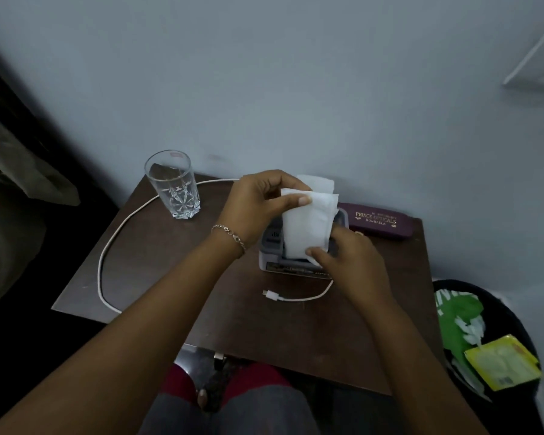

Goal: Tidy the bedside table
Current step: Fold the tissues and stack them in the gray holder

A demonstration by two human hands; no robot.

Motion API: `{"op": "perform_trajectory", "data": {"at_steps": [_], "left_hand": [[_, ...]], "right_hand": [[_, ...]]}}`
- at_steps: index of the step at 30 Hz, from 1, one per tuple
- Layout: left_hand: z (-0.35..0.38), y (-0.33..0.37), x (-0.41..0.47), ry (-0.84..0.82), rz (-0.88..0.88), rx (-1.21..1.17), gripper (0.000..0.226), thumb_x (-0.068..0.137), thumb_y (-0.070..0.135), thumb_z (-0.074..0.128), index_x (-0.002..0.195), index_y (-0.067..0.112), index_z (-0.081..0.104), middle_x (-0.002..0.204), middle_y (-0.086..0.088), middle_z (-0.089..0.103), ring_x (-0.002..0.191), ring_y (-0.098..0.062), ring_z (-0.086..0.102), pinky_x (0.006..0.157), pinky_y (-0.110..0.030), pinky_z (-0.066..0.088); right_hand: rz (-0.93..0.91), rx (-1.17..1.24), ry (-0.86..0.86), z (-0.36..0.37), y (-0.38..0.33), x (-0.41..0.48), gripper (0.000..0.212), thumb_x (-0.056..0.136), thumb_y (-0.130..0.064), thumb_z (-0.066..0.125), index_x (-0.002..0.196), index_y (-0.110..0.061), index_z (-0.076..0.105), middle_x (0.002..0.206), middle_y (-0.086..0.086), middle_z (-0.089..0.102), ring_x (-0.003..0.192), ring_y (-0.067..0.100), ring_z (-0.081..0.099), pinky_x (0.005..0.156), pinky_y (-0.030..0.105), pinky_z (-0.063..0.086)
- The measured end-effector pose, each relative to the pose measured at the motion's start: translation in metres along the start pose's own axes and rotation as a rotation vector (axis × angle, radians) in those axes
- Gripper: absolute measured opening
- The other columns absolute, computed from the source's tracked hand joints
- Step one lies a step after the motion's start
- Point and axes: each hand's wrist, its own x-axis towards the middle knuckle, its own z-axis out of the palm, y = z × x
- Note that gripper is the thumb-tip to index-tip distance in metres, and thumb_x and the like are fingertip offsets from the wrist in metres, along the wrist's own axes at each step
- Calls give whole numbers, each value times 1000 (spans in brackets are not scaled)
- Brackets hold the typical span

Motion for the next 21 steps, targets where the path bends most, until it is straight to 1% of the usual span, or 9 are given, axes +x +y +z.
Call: {"op": "perform_trajectory", "data": {"at_steps": [4, 6, 7, 10, 13, 15, 16, 18, 21], "left_hand": [[4, -3, -1, 0, 11, 32, 16, 73, 18, 75, 81, 30, 68, 89, 1, 71, 88, -39, 62, 82, -46, 53], [4, -7, -4, 20, 18, 37, 19, 71, 24, 75, 86, 31, 67, 92, -8, 71, 88, -37, 62, 81, -46, 53], [3, -9, -6, 28, 14, 39, 23, 70, 25, 76, 90, 29, 67, 95, -9, 71, 88, -34, 63, 82, -45, 53], [0, -16, -12, 57, -20, 32, 34, 70, 18, 78, 101, 19, 65, 98, -2, 69, 90, -19, 65, 83, -38, 55], [-1, -23, -17, 77, -29, 43, 34, 68, 20, 79, 100, 19, 66, 97, 5, 70, 92, -10, 66, 87, -37, 54], [0, -28, -21, 97, -37, 59, 33, 68, 20, 79, 98, 19, 67, 97, 7, 71, 93, -8, 65, 89, -33, 53], [1, -30, -23, 106, -39, 70, 32, 68, 19, 79, 98, 19, 67, 96, 8, 71, 93, -7, 65, 88, -29, 52], [2, -31, -27, 116, -30, 82, 28, 69, 17, 78, 95, 17, 68, 93, 11, 70, 89, -2, 64, 84, -21, 50], [4, -29, -25, 117, -35, 96, 17, 71, 16, 76, 86, 17, 69, 85, 14, 68, 80, 5, 61, 75, -12, 48]], "right_hand": [[-10, -122, -31, 2, -1, 5, 27, 82, -37, 65, 95, -14, 63, 90, 6, 69, 82, 25, 64, 59, 29, 41], [-6, -133, -48, 3, -1, 6, 27, 81, -37, 65, 97, -16, 62, 91, 5, 69, 83, 26, 64, 60, 29, 40], [2, -115, -59, 2, -1, 7, 27, 81, -36, 65, 100, -18, 61, 93, 4, 69, 84, 26, 63, 61, 29, 39], [14, -26, -15, -3, -4, 10, 27, 81, -33, 65, 106, -24, 61, 94, 3, 70, 87, 26, 63, 62, 30, 39], [-4, -50, 23, 2, -6, 9, 24, 82, -34, 65, 103, -23, 64, 92, 3, 71, 84, 26, 63, 56, 27, 33], [-19, -80, 24, 7, -4, 7, 24, 82, -35, 66, 102, -22, 65, 90, 1, 71, 81, 24, 64, 50, 24, 28], [-21, -102, 8, 8, -4, 5, 24, 82, -36, 65, 102, -23, 64, 89, 1, 70, 81, 24, 64, 50, 23, 28], [-11, -127, -34, 6, -5, 4, 28, 81, -40, 65, 106, -27, 62, 90, -1, 69, 83, 23, 64, 56, 26, 32], [49, 40, -31, 0, -4, 6, 33, 80, -43, 65, 111, -30, 61, 94, -5, 68, 85, 18, 62, 61, 28, 39]]}}
